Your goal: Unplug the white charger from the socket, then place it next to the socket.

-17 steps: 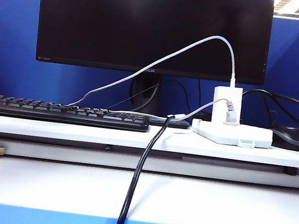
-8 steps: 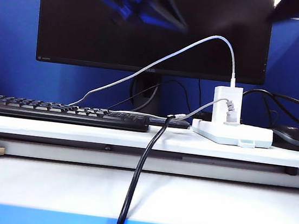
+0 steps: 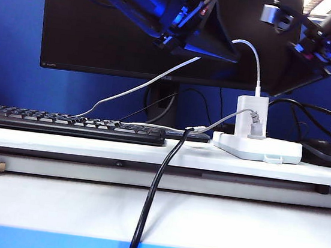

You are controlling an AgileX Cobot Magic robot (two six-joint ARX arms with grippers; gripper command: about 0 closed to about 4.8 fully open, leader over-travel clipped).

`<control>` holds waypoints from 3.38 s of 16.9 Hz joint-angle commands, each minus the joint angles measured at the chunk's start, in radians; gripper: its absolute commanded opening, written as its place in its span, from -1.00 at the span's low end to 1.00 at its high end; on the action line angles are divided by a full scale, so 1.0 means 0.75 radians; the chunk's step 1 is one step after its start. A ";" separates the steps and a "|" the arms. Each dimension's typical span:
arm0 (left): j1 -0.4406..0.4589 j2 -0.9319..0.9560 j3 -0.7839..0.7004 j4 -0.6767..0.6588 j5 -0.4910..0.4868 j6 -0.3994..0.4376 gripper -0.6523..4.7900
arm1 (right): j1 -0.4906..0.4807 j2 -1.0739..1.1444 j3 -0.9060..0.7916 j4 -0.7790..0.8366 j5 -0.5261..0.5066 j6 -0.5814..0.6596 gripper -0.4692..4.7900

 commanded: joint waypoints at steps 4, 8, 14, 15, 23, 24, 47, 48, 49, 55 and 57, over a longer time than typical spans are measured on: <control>0.002 -0.001 0.004 -0.004 0.004 0.005 -0.78 | -0.002 0.006 0.007 0.042 -0.008 -0.153 0.41; 0.002 -0.002 0.004 -0.021 0.006 -0.005 -0.78 | -0.002 0.063 0.007 0.094 -0.038 -0.152 0.41; 0.002 -0.002 0.004 -0.022 0.010 -0.005 -0.78 | 0.002 0.134 0.008 0.090 -0.163 -0.126 0.29; 0.002 -0.002 0.004 -0.023 0.010 -0.005 -0.78 | 0.017 0.134 0.008 0.090 -0.167 -0.111 0.29; 0.005 -0.002 0.004 -0.052 0.010 -0.005 -0.78 | 0.067 0.135 0.010 0.124 -0.209 -0.111 0.19; 0.005 -0.001 0.003 -0.066 0.010 -0.004 -0.78 | 0.067 0.136 0.009 0.132 -0.213 -0.117 0.19; -0.001 0.222 0.002 0.047 -0.065 0.029 -0.78 | 0.079 0.198 0.009 0.145 -0.178 -0.116 -0.47; -0.001 0.223 0.002 0.047 -0.114 -0.004 -0.78 | 0.079 0.198 0.009 0.149 -0.181 -0.115 -0.47; -0.001 0.223 0.002 0.049 -0.150 -0.019 -0.78 | 0.079 0.198 0.009 0.157 -0.190 -0.107 -0.47; -0.004 0.224 0.002 0.061 -0.201 -0.045 -0.78 | 0.080 0.198 0.009 0.171 -0.219 -0.106 -0.47; -0.004 0.225 0.002 0.076 -0.216 -0.045 -0.78 | 0.080 0.198 0.009 0.171 -0.247 -0.099 -0.47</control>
